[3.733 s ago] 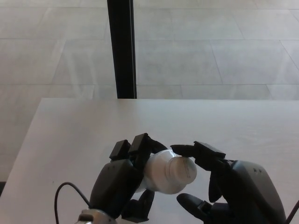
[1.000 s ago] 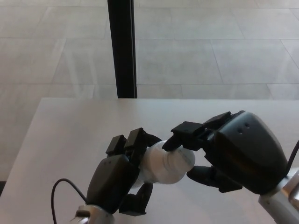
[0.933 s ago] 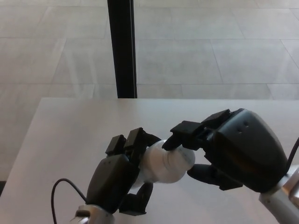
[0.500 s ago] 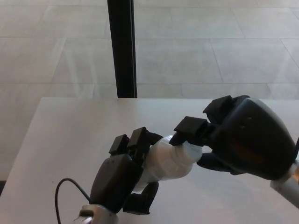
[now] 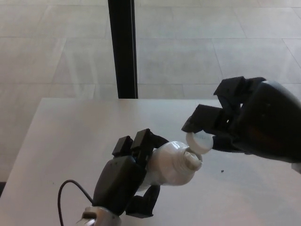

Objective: The robot uses its left hand to to lift the bottle kept on the middle of the desk and tilts it towards its right hand. It then uses its right hand to rotate its cap to open it and places the bottle and cap back on the desk

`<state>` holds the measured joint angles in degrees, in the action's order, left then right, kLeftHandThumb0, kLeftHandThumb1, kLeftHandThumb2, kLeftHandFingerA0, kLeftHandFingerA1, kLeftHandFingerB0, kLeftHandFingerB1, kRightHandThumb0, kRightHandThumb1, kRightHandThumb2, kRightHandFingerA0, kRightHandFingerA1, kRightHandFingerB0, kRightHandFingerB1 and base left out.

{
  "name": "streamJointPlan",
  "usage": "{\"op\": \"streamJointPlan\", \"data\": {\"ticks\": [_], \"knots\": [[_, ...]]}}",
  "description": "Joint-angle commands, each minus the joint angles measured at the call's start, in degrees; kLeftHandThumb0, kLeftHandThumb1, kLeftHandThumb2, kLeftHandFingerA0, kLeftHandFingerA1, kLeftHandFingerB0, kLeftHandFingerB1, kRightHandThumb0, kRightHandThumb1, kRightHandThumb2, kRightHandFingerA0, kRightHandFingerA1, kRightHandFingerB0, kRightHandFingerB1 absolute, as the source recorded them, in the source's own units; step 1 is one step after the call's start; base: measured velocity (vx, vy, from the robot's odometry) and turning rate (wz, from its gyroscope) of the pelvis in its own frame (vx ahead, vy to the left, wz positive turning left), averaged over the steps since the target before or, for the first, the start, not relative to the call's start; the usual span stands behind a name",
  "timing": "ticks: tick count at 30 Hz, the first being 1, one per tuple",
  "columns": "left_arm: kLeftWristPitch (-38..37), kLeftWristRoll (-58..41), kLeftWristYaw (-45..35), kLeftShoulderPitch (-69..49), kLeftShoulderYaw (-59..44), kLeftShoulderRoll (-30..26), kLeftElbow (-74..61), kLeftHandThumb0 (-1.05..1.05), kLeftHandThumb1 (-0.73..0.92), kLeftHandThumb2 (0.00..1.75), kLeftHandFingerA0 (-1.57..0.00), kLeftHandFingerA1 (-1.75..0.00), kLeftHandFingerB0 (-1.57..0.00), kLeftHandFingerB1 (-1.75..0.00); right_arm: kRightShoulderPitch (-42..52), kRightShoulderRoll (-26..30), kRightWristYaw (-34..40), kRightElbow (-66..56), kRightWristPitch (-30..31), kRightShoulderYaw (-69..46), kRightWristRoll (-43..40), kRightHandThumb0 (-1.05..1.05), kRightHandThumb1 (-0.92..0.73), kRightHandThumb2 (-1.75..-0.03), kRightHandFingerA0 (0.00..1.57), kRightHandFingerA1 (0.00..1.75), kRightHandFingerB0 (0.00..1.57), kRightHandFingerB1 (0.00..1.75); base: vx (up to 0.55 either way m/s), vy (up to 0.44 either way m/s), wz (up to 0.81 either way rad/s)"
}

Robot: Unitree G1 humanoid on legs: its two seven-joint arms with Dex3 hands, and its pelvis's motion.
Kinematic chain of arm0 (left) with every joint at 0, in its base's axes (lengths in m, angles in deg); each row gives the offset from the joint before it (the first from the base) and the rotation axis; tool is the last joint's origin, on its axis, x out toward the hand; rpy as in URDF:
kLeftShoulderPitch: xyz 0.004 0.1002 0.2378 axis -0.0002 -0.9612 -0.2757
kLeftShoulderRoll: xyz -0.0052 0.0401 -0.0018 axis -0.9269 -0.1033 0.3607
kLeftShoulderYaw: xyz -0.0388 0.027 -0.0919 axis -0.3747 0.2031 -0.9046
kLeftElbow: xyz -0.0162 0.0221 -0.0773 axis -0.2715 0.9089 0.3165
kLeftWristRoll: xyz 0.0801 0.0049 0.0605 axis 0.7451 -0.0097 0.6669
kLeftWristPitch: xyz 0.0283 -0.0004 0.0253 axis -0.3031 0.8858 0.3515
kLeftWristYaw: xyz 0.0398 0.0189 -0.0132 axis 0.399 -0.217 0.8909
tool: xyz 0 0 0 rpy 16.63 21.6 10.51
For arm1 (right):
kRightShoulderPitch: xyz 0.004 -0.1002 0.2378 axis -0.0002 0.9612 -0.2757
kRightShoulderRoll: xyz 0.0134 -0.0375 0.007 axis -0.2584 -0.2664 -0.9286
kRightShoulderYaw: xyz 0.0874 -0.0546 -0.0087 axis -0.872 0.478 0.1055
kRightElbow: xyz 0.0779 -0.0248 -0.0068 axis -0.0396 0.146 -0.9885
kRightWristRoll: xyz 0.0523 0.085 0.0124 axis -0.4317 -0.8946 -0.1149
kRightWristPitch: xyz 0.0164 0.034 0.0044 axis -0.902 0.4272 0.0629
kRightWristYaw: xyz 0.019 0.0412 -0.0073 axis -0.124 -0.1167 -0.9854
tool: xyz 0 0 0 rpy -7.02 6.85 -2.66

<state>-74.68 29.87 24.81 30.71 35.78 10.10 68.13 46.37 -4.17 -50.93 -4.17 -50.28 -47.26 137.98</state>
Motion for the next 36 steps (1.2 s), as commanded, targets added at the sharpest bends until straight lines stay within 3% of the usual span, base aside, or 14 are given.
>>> {"op": "streamJointPlan", "data": {"ticks": [1, 5, 6, 7, 8, 17, 18, 20, 24, 25, 27, 29, 31, 36], "knots": [[0.26, 0.08, -0.97, -1.01, 0.65, -0.94, -0.69, 0.32, 0.48, 1.6, -1.2, -1.75, -1.12, -1.57, -11.22, 6.5, 22.47, 3.66, -24.06, -8.82, 3.48, -0.29, -0.53, -0.65, 0.95, 1.45, 0.73, 0.91, 0.0, 0.0, 0.0], [-0.01, 0.24, -0.83, -0.37, 0.64, -1.13, -0.1, 0.25, 0.44, 1.61, -1.21, -1.75, -1.12, -1.56, -12.91, 6.92, 22.77, 3.92, -25.96, -9.18, 4.15, -0.32, -0.52, -0.62, 0.95, 1.39, 0.7, 0.91, 0.0, 0.0, 0.0], [-0.27, 0.23, -0.68, -0.2, 0.63, -1.21, 0.16, 0.18, 0.73, 1.4, -1.22, -1.32, -1.16, -1.26, -13.15, 6.99, 22.72, 3.88, -26.16, -9.34, 4.17, -0.33, -0.53, -0.63, 0.97, 1.42, 0.71, 0.91, 0.0, 0.0, 0.0], [-0.54, 0.32, -0.45, -0.01, 0.63, -1.3, 0.41, 0.18, 0.73, 1.4, -1.22, -1.32, -1.16, -1.26, -13.38, 7.02, 22.6, 3.83, -26.35, -9.57, 4.09, -0.33, -0.53, -0.63, 0.97, 1.42, 0.71, 0.91, 0.0, 0.0, 0.0], [-0.52, 0.4, -0.39, -0.08, 0.63, -1.37, 0.27, 0.27, 0.43, 1.59, -1.23, -1.74, -1.15, -1.56, -13.49, 6.99, 22.54, 4.04, -26.7, -9.61, 3.99, -0.34, -0.52, -0.63, 0.95, 1.4, 0.7, 0.89, 0.0, 0.0, 0.0], [1.31, -1.1, -3.42, -0.68, -0.61, -2.88, -2.18, 0.21, 0.39, 1.57, -1.2, -1.75, -1.1, -1.54, -6.64, 6.45, 21.72, 5.72, -23.57, -11.87, 3.7, -0.32, -0.55, -0.71, 1.08, 1.53, 0.78, 0.97, 0.0, 0.0, 0.0], [1.66, -1.14, -4.23, -0.56, -1.26, -3.95, -3.04, 0.32, 0.51, 1.4, -1.26, -1.46, -1.16, -1.35, -5.19, 6.46, 21.38, 5.99, -23.27, -12.19, 3.46, -0.33, -0.56, -0.7, 1.06, 1.54, 0.78, 0.95, 0.0, 0.0, 0.0], [2.08, -0.96, -5.82, 0.04, -1.97, -5.89, -3.83, 0.21, 0.41, 1.55, -1.04, -1.75, -0.99, -1.55, -3.32, 6.54, 21.93, 6.93, -23.87, -12.68, 3.94, -0.33, -0.56, -0.68, 1.04, 1.56, 0.78, 0.93, 0.0, 0.0, 0.0], [7.34, 1.27, -14.24, 3.54, -3.48, -12.79, -7.95, 0.1, 0.33, 1.47, -1.1, -1.67, -0.99, -1.43, 1.58, 6.37, 23.7, 9.28, -24.06, -13.29, 5.22, -0.42, -0.51, -0.72, 1.03, 1.49, 0.82, 0.9, 0.0, 0.0, 0.0], [11.99, 4.61, -21.32, 6.26, -3.58, -17.15, -10.41, 0.15, 0.44, 1.22, -1.24, -1.36, -1.09, -1.23, 5.37, 6.13, 23.12, 9.65, -22.37, -13.41, 5.37, -0.34, -0.58, -0.64, 0.97, 1.62, 0.78, 0.9, 0.0, 0.0, 0.0], [17.0, 7.27, -27.23, 8.28, -3.22, -20.11, -12.87, 0.03, 0.44, 1.24, -1.0, -1.65, -0.9, -1.33, 7.38, 5.37, 22.53, 10.37, -21.47, -13.13, 4.92, -0.33, -0.58, -0.65, 0.97, 1.61, 0.79, 0.89, 0.0, 0.0, 0.0], [19.29, 14.04, -35.05, 11.0, -2.2, -25.55, -14.96, -0.04, 0.6, 0.91, -0.97, -1.5, -0.87, -1.09, 12.59, 3.87, 19.39, 11.02, -18.1, -12.05, 3.6, -0.31, -0.59, -0.65, 0.95, 1.67, 0.84, 0.84, 0.0, 0.0, 0.0], [21.83, 15.74, -39.75, 11.7, -1.82, -27.63, -16.2, -0.07, 0.67, 0.87, -0.79, -0.83, -0.8, -0.74, 15.27, 1.99, 19.57, 11.96, -15.53, -10.49, 5.28, -0.28, -0.57, -0.62, 0.94, 1.7, 0.87, 0.8, 0.0, 0.0, 0.0], [28.54, 22.52, -52.43, 12.35, 0.97, -28.57, -20.27, -0.24, 0.77, 0.62, -0.65, -0.73, -0.54, -0.53, 21.41, -3.16, 13.95, 12.18, -9.01, -5.57, 6.68, -0.29, -0.55, -0.6, 0.91, 1.71, 0.91, 0.74, 0.0, 0.0, 0.0]]}}
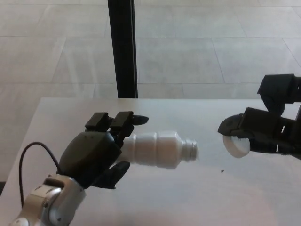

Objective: The robot uses its left hand to to lift the bottle kept on the middle of the desk and tilts it towards its right hand. It then uses its right hand to rotate its cap to open it and places the bottle and cap back on the desk

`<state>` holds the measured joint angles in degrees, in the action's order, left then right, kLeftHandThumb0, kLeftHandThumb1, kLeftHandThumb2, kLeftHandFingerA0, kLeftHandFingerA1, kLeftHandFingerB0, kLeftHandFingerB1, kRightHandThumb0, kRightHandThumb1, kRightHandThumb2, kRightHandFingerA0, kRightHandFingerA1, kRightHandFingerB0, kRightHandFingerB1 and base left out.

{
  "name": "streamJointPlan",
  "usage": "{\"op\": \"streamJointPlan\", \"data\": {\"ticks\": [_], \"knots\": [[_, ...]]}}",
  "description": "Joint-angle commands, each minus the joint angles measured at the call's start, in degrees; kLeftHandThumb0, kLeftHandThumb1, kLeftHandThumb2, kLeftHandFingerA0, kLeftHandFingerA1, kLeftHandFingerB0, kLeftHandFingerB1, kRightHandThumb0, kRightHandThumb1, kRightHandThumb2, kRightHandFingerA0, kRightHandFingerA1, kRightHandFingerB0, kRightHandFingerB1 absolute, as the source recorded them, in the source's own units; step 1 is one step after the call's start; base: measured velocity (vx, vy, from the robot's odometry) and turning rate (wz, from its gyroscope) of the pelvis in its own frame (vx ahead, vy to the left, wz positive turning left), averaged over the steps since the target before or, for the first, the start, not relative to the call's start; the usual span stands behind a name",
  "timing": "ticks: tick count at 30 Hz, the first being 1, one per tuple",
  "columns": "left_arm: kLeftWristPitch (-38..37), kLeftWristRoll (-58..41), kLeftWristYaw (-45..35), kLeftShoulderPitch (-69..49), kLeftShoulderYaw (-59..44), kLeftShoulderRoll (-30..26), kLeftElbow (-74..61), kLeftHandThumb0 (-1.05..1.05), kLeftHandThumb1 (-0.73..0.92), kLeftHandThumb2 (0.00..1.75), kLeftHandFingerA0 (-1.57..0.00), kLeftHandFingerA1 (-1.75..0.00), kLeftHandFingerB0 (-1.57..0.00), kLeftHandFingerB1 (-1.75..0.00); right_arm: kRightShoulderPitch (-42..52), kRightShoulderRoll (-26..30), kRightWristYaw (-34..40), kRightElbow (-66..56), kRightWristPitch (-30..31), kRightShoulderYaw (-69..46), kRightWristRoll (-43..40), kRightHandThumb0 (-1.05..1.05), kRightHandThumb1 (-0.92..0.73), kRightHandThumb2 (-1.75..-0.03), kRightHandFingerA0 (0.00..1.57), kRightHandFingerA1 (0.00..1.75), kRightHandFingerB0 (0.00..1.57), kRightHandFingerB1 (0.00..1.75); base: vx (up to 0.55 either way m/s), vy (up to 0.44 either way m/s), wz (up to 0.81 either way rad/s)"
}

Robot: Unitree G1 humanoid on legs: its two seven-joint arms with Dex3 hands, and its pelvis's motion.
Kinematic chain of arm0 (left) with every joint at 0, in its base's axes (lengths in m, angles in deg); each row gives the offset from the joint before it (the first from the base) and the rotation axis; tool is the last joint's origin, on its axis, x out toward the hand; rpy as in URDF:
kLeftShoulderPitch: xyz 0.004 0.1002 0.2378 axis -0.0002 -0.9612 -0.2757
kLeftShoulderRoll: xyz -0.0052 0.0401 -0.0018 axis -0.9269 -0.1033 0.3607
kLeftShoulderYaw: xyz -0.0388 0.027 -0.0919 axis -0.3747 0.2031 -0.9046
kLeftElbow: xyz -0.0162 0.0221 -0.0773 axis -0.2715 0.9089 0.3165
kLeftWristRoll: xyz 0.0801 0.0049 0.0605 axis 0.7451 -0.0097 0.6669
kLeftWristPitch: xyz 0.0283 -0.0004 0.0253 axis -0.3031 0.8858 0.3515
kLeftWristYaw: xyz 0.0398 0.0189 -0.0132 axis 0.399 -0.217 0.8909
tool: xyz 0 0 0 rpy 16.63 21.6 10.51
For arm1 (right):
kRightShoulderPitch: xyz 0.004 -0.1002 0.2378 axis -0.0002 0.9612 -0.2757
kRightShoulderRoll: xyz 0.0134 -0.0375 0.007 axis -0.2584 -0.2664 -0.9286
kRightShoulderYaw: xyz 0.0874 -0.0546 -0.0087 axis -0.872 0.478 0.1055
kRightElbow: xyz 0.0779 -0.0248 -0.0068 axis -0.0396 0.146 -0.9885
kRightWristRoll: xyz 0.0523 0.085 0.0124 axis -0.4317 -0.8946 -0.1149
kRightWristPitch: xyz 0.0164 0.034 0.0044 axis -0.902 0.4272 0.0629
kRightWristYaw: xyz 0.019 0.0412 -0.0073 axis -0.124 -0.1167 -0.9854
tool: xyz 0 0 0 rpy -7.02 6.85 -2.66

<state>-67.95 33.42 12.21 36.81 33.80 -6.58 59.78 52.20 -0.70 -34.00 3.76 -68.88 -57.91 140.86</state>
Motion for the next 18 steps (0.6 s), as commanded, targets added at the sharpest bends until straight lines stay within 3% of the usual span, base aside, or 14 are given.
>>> {"op": "streamJointPlan", "data": {"ticks": [1, 4, 5, 6, 7, 8, 10, 11, 13, 14, 15, 16, 17, 18], "knots": [[22.34, 19.64, -40.56, 6.28, 3.16, -11.81, -12.25, -0.24, 0.77, 0.62, -0.65, -0.73, -0.54, -0.53, 15.93, -7.52, -4.29, 3.98, 11.18, 5.52, 4.1, -0.29, -0.55, -0.6, 0.91, 1.71, 0.91, 0.74, 0.0, 0.0, 0.0], [23.03, 22.29, -39.73, 4.98, 4.69, -9.85, -12.24, -0.25, 0.75, 0.62, -0.75, -0.9, -0.59, -0.61, 16.19, -10.75, -8.18, 5.17, 15.54, 7.58, 4.43, -0.35, -0.54, -0.61, 0.94, 1.68, 0.89, 0.75, 0.0, 0.0, 0.0], [23.79, 23.34, -39.63, 4.55, 5.48, -8.64, -12.15, -0.24, 0.75, 0.64, -0.79, -1.23, -0.61, -0.64, 16.09, -11.92, -9.96, 5.91, 17.69, 8.11, 4.87, -0.37, -0.41, -0.89, 1.22, 1.36, 0.84, 0.82, 0.0, 0.0, 0.0], [24.71, 24.0, -39.91, 4.34, 6.4, -7.42, -11.86, -0.23, 0.77, 0.65, -0.84, -1.27, -0.62, -0.64, 15.89, -13.06, -13.18, 6.38, 20.69, 8.64, 5.49, -0.34, -0.59, -0.64, 0.93, 1.7, 0.89, 0.78, 0.0, 0.0, 0.0], [25.19, 23.68, -39.72, 3.84, 7.43, -6.28, -11.56, -0.23, 0.81, 0.64, -0.7, -0.79, -0.57, -0.57, 15.62, -14.47, -14.74, 7.97, 22.86, 9.14, 5.5, -0.3, -0.57, -0.67, 0.92, 1.71, 0.92, 0.75, 0.0, 0.0, 0.0], [25.47, 23.63, -39.79, 3.72, 7.79, -5.84, -11.6, -0.23, 0.81, 0.64, -0.7, -0.79, -0.57, -0.57, 15.43, -15.07, -15.39, 8.51, 23.75, 9.29, 5.49, -0.3, -0.57, -0.67, 0.92, 1.71, 0.92, 0.75, 0.0, 0.0, 0.0], [25.79, 22.7, -37.87, 2.45, 8.03, -4.78, -12.11, -0.22, 0.77, 0.71, -0.79, -1.26, -0.66, -0.7, 14.73, -16.14, -17.71, 10.32, 26.02, 9.72, 5.58, -0.31, -0.61, -0.67, 0.92, 1.72, 0.9, 0.74, 0.0, 0.0, 0.0], [25.98, 22.51, -36.86, 1.77, 8.29, -4.06, -12.18, -0.19, 0.77, 0.76, -0.83, -1.46, -0.72, -0.85, 14.21, -16.52, -18.52, 11.74, 27.29, 10.04, 6.37, -0.3, -0.62, -0.67, 0.93, 1.7, 0.91, 0.73, 0.0, 0.0, 0.0], [26.09, 19.32, -33.52, 0.08, 8.89, -2.18, -11.73, -0.13, 0.66, 0.96, -0.9, -1.57, -0.85, -0.9, 12.47, -17.92, -18.72, 18.67, 30.22, 10.81, 6.81, -0.29, -0.59, -0.67, 0.94, 1.69, 0.92, 0.7, 0.0, 0.0, 0.0], [25.78, 18.17, -32.12, -0.55, 8.72, -1.89, -11.92, -0.13, 0.66, 0.96, -0.9, -1.57, -0.85, -0.9, 12.01, -18.3, -18.61, 20.38, 30.83, 10.96, 6.7, -0.29, -0.59, -0.67, 0.94, 1.69, 0.92, 0.7, 0.0, 0.0, 0.0], [25.49, 17.86, -31.19, -1.16, 8.9, -1.62, -11.99, -0.1, 0.61, 1.07, -0.93, -1.69, -0.87, -1.16, 11.67, -18.76, -19.24, 22.07, 32.11, 11.16, 6.86, -0.29, -0.6, -0.66, 0.93, 1.68, 0.93, 0.71, 0.0, 0.0, 0.0], [24.62, 17.09, -29.39, -2.4, 9.21, -1.04, -12.18, -0.1, 0.59, 1.09, -0.92, -1.64, -0.86, -1.04, 10.73, -19.7, -20.79, 26.21, 34.87, 11.57, 6.98, -0.27, -0.62, -0.65, 0.91, 1.68, 0.9, 0.71, 0.0, 0.0, 0.0], [23.88, 16.64, -27.94, -3.09, 9.24, -0.8, -12.18, -0.14, 0.55, 1.14, -1.19, -1.36, -0.9, -1.07, 10.02, -19.97, -20.94, 28.69, 35.99, 11.86, 7.17, -0.3, -0.58, -0.64, 0.89, 1.64, 0.89, 0.69, 0.0, 0.0, 0.0], [23.66, 16.53, -27.44, -3.41, 9.22, -0.79, -12.26, -0.14, 0.55, 1.14, -1.19, -1.36, -0.9, -1.07, 9.78, -20.1, -20.84, 29.53, 36.4, 12.05, 7.26, -0.3, -0.58, -0.64, 0.89, 1.64, 0.89, 0.69, 0.0, 0.0, 0.0]]}}
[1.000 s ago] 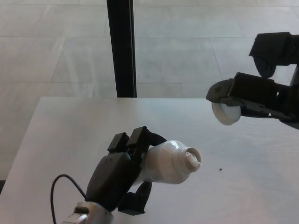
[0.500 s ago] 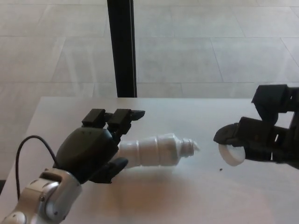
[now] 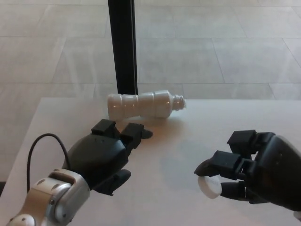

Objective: The robot uses its left hand to to lift the bottle kept on the middle of the desk and tilts it towards its right hand. It then uses its right hand to rotate its cap to open it and places the bottle and cap back on the desk

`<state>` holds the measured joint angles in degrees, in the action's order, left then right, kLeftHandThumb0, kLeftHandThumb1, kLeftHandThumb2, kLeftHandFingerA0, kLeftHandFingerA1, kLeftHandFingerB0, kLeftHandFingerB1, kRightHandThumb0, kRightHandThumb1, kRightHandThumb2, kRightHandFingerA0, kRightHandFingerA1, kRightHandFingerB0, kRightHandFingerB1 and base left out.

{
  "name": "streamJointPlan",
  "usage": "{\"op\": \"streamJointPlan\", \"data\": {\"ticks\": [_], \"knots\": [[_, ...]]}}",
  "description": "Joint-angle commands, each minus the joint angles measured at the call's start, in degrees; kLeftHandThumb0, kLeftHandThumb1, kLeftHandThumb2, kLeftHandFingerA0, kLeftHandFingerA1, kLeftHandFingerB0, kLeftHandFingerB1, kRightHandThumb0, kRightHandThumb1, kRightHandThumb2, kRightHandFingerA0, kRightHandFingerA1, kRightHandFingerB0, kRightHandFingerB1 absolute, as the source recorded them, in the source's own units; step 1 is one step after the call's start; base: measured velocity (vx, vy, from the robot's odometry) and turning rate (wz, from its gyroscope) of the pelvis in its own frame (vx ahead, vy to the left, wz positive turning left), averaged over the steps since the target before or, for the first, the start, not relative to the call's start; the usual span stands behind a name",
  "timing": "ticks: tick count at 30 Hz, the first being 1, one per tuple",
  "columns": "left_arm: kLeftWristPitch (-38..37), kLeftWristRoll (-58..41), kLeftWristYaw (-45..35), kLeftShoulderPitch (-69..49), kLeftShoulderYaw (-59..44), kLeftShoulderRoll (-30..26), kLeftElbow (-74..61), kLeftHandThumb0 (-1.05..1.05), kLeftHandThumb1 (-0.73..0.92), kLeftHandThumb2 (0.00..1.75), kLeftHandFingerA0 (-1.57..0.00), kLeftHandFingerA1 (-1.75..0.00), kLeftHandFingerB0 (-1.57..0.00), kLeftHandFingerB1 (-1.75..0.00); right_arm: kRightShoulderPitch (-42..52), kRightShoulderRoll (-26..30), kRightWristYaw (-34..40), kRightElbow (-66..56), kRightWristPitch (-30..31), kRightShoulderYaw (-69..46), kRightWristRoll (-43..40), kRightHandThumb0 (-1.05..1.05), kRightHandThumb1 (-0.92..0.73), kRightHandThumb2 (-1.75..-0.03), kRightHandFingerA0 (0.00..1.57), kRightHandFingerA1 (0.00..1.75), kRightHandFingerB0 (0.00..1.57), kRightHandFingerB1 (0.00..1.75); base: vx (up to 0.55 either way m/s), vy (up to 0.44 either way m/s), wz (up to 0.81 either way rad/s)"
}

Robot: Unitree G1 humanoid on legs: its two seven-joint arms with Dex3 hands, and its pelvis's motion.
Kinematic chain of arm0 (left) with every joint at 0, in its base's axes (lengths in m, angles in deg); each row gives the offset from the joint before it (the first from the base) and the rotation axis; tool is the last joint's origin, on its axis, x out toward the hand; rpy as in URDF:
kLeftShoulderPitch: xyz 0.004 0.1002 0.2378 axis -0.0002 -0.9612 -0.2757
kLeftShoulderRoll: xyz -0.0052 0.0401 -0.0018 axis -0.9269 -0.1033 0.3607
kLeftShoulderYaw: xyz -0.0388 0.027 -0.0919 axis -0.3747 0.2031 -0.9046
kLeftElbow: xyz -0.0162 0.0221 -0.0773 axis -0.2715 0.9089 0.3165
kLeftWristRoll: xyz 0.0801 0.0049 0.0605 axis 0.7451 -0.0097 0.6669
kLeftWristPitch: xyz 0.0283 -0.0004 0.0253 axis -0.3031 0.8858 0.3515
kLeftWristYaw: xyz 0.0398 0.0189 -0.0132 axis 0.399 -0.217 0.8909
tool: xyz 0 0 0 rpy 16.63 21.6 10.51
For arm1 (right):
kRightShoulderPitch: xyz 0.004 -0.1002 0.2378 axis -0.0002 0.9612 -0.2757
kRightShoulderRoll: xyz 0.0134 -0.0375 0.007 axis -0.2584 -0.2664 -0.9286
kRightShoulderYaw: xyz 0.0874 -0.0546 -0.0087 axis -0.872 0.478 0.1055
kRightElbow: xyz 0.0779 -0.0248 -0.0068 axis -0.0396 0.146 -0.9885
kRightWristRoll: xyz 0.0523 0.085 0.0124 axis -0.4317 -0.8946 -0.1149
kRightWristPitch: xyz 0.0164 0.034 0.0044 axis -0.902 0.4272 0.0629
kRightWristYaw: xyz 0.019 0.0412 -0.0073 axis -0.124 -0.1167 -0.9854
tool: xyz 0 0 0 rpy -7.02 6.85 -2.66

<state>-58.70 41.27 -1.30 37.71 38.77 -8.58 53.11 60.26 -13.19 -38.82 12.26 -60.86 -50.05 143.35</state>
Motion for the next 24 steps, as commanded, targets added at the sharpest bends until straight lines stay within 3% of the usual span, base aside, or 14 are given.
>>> {"op": "streamJointPlan", "data": {"ticks": [1, 2, 6, 11, 12, 13, 14, 16, 17, 18, 19, 20, 21, 24], "knots": [[14.46, 8.73, -14.01, -4.39, 4.24, 1.19, -5.73, -0.14, 0.55, 1.14, -1.19, -1.36, -0.9, -1.07, 1.68, -7.66, -15.96, 21.07, 28.49, 4.27, 4.79, -0.3, -0.58, -0.64, 0.89, 1.64, 0.89, 0.69, 0.0, 0.0, 0.0], [14.72, 8.63, -14.09, -4.59, 4.26, 1.48, -6.01, -0.1, 0.58, 1.14, -0.92, -1.75, -0.84, -1.28, 0.92, -7.9, -16.51, 23.16, 29.66, 4.34, 4.75, -0.3, -0.61, -0.64, 0.86, 1.55, 0.85, 0.68, 0.0, 0.0, 0.0], [14.32, 7.04, -13.15, -5.64, 3.86, 2.49, -6.92, -0.09, 0.54, 1.2, -0.92, -1.75, -0.85, -1.39, -4.09, -9.23, -20.56, 33.81, 38.24, 5.3, 5.59, -0.3, -0.64, -0.62, 0.82, 1.16, 0.8, 0.63, 0.0, 0.0, 0.0], [13.49, 7.0, -12.53, -6.38, 3.63, 3.22, -7.18, -0.1, 0.53, 1.23, -0.94, -1.75, -0.88, -1.41, -6.35, -10.2, -22.02, 38.99, 42.98, 6.8, 6.34, -0.35, -0.61, -0.63, 0.75, 1.32, 0.73, 0.83, 0.0, 0.0, 0.0], [12.56, 6.55, -11.66, -6.81, 3.39, 3.18, -7.3, -0.08, 0.52, 1.25, -0.96, -1.75, -0.9, -1.41, -6.94, -10.64, -23.3, 40.41, 44.69, 7.36, 6.73, -0.45, -0.66, -0.59, 0.58, 1.0, 0.29, 0.39, 0.0, 0.0, 0.0], [12.12, 6.41, -11.3, -7.04, 3.19, 3.15, -7.44, -0.08, 0.53, 1.23, -0.95, -1.75, -0.88, -1.39, -7.16, -10.82, -24.21, 40.76, 45.7, 7.86, 7.26, -0.55, -0.67, -0.6, 0.42, 0.91, 0.14, 0.38, 0.0, 0.0, 0.0], [12.29, 6.61, -11.24, -7.06, 2.97, 3.35, -7.56, -0.08, 0.55, 1.2, -0.96, -1.75, -0.88, -1.36, -6.96, -10.71, -24.76, 40.08, 46.42, 8.56, 8.29, -0.62, -0.48, -0.87, 0.22, 0.68, 0.02, 0.39, 0.0, 0.0, 0.0], [12.59, 6.73, -11.51, -7.01, 2.65, 3.63, -7.42, -0.08, 0.55, 1.19, -0.96, -1.75, -0.87, -1.39, -6.61, -10.55, -24.41, 39.48, 46.8, 9.49, 9.35, -0.67, -0.51, -0.83, 0.01, 0.56, 0.01, 0.3, 0.0, 0.0, 0.0], [12.31, 6.3, -11.47, -6.98, 2.37, 3.56, -7.29, -0.09, 0.55, 1.18, -0.94, -1.75, -0.87, -1.41, -6.54, -10.61, -24.06, 39.51, 46.89, 9.71, 9.45, -0.73, -0.45, -0.86, 0.0, 0.27, 0.0, 0.28, 0.0, 0.0, 0.0], [12.82, 6.12, -12.0, -6.83, 1.97, 3.71, -7.4, -0.09, 0.57, 1.17, -0.95, -1.75, -0.86, -1.46, -6.15, -10.94, -24.04, 39.2, 46.5, 9.21, 8.12, -0.76, -0.59, -0.58, 0.0, 0.0, 0.0, 0.24, 0.0, 0.0, 0.0], [12.86, 5.69, -11.66, -7.16, 1.66, 3.98, -7.42, -0.13, 0.55, 1.16, -1.23, -1.42, -1.03, -1.26, -5.61, -10.79, -25.27, 38.29, 45.58, 8.64, 6.69, -0.99, -0.56, -0.85, 0.0, 0.06, 0.0, 0.09, 0.0, 0.0, 0.0], [12.83, 5.76, -11.71, -7.17, 1.64, 4.03, -7.41, -0.13, 0.55, 1.16, -1.23, -1.42, -1.03, -1.26, -5.69, -10.84, -25.2, 38.48, 45.67, 8.73, 6.61, -0.99, -0.56, -0.85, 0.0, 0.06, 0.0, 0.09, 0.0, 0.0, 0.0], [12.69, 5.71, -11.9, -7.2, 1.5, 3.85, -7.5, -0.09, 0.58, 1.16, -0.95, -1.75, -0.85, -1.48, -5.14, -10.7, -25.64, 37.37, 44.9, 8.2, 5.54, -1.04, -0.59, -0.86, 0.0, 0.02, 0.0, 0.04, 0.0, 0.0, 0.0], [12.29, 5.19, -11.2, -7.64, 0.7, 3.7, -7.14, -0.08, 0.57, 1.17, -0.95, -1.75, -0.85, -1.48, -3.51, -9.18, -29.1, 31.27, 42.99, 7.02, 3.14, -1.05, -0.61, -0.92, 0.0, 0.15, 0.0, 0.03, 0.0, 0.0, 0.0]]}}
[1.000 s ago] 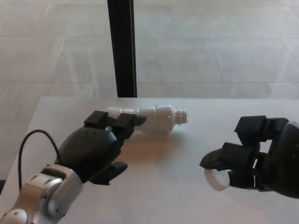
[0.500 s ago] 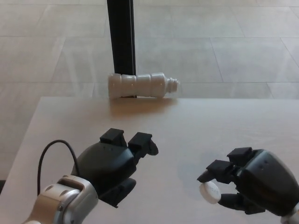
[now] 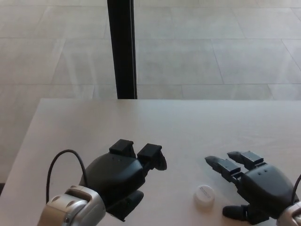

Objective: The robot uses its left hand to to lift the bottle kept on the middle of the desk and tilts it towards its right hand. It then uses its right hand to rotate its cap to open it and places the bottle and cap back on the desk

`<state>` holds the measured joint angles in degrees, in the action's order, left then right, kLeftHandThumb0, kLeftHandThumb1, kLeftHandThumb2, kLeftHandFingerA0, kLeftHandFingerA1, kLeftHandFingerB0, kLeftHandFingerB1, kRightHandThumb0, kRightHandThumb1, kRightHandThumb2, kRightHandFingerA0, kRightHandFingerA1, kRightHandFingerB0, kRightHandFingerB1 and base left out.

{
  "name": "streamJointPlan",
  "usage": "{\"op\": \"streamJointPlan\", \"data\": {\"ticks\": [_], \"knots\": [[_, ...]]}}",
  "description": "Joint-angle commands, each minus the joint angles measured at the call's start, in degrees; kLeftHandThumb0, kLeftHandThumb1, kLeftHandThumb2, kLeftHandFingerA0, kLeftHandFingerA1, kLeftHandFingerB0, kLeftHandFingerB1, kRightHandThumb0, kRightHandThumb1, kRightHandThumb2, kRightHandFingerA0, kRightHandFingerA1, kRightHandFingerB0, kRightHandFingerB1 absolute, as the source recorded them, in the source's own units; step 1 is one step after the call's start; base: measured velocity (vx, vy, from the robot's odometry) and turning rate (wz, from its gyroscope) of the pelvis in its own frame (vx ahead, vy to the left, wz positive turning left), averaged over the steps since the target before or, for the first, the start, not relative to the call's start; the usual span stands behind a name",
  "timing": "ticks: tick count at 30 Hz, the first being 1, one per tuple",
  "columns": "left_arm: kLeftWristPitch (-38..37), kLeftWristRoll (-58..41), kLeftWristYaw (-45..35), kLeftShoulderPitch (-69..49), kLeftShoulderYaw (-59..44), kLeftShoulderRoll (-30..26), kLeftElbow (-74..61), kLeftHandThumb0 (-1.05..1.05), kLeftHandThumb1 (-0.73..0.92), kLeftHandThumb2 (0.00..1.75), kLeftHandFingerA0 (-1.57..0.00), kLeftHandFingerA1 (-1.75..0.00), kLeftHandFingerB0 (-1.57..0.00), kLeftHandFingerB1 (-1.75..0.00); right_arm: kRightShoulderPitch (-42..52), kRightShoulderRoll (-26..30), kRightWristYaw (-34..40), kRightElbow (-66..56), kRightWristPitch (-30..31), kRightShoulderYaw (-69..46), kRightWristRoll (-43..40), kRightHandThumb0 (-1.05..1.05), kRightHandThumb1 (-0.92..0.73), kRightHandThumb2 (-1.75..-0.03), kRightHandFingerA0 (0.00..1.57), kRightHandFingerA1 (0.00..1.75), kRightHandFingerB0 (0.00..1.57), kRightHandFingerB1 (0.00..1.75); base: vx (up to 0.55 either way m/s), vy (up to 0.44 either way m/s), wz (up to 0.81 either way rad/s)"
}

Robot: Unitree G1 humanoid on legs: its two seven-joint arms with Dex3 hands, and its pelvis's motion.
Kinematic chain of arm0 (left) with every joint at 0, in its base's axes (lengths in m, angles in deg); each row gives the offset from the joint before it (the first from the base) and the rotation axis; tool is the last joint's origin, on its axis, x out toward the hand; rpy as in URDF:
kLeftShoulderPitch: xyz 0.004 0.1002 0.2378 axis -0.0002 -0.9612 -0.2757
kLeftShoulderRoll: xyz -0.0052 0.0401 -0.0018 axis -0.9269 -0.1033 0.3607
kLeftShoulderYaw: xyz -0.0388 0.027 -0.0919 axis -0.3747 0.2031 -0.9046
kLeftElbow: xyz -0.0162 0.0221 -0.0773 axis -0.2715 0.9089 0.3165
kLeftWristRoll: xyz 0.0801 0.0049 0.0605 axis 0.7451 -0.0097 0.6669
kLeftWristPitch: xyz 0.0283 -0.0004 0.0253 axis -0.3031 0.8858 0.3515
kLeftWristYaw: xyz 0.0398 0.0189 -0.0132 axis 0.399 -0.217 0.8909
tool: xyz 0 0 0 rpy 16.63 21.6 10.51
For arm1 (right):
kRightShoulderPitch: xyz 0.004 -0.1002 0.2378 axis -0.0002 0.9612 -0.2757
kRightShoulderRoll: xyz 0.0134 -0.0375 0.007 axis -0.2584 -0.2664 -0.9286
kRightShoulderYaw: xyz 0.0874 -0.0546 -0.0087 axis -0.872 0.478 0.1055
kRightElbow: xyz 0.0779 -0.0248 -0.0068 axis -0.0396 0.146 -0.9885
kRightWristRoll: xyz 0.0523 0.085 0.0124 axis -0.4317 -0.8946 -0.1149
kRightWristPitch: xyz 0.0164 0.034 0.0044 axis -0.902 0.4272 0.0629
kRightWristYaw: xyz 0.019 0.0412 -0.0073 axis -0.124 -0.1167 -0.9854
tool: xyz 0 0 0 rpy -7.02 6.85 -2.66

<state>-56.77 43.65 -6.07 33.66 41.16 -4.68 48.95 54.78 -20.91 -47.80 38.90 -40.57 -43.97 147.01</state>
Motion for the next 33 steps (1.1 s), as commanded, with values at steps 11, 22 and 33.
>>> {"op": "streamJointPlan", "data": {"ticks": [11, 22, 33], "knots": [[9.8, 1.52, -4.33, -5.28, -3.23, -0.27, -3.32, -0.12, 0.55, 1.12, -1.23, -1.43, -1.03, -1.26, 5.98, 3.04, -28.13, -13.04, 19.43, -3.99, -9.31, -1.05, -0.61, -0.99, 0.0, 0.21, 0.0, 0.06, 0.0, 0.0, 0.0], [1.83, -11.69, 3.11, -15.14, -17.16, -1.64, -1.64, -0.1, 0.8, 0.74, -0.79, -1.49, -0.68, -0.78, 17.67, 9.93, -35.43, -33.75, 18.87, -26.52, -33.45, -1.01, -0.66, -1.03, 0.0, 0.14, 0.0, 0.13, 0.0, 0.0, 0.0], [0.25, -30.33, 4.88, -24.99, -45.98, 1.87, 5.32, -0.38, 0.7, 0.64, -0.79, -1.42, -0.57, -0.74, 25.68, 12.13, -31.22, -24.34, 18.85, -59.99, -51.42, -0.7, -0.5, -0.85, 0.02, 0.23, 0.14, 0.39, 0.0, 0.0, 0.0]]}}
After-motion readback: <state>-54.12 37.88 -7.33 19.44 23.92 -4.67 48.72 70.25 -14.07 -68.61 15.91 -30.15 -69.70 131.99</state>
